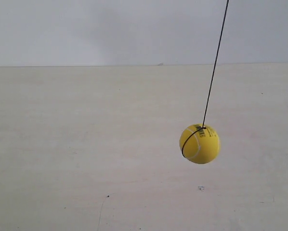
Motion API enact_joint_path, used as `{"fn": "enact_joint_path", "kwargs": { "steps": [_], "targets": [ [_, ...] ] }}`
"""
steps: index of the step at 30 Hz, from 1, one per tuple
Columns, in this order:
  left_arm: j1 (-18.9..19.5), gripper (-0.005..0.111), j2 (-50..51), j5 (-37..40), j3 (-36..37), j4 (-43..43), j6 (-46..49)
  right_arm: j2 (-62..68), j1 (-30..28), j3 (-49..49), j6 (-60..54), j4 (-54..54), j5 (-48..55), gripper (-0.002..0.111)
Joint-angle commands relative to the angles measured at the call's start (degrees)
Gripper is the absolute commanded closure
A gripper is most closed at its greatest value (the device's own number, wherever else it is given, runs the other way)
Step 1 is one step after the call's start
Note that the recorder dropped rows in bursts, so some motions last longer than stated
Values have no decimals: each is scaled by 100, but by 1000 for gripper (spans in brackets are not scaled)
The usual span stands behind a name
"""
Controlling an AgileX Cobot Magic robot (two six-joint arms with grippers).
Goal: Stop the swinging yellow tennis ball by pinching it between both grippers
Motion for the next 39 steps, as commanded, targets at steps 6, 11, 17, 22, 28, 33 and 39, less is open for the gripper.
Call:
{"fn": "enact_joint_path", "kwargs": {
  "steps": [6, 11, 17, 22, 28, 33, 39],
  "targets": [
    [24, 102, -13, -19, 22, -17, 13, -25, 8, -3, 28, 6, -5, 108],
    [24, 102, -13, -19, 22, -17, 13, -25, 8, -3, 28, 6, -5, 108],
    [24, 102, -13, -19, 22, -17, 13, -25, 8, -3, 26, 6, -91, 108],
    [24, 102, -13, -19, 22, -17, 13, -25, 8, -3, 26, 6, -91, 108],
    [24, 102, -13, -19, 22, -17, 13, -25, 8, -3, 26, 6, -91, 108],
    [24, 102, -13, -19, 22, -17, 13, -25, 8, -3, 26, 6, -91, 108],
    [24, 102, -13, -19, 22, -17, 13, -25, 8, -3, 13, 6, -85, 108]
  ]
}}
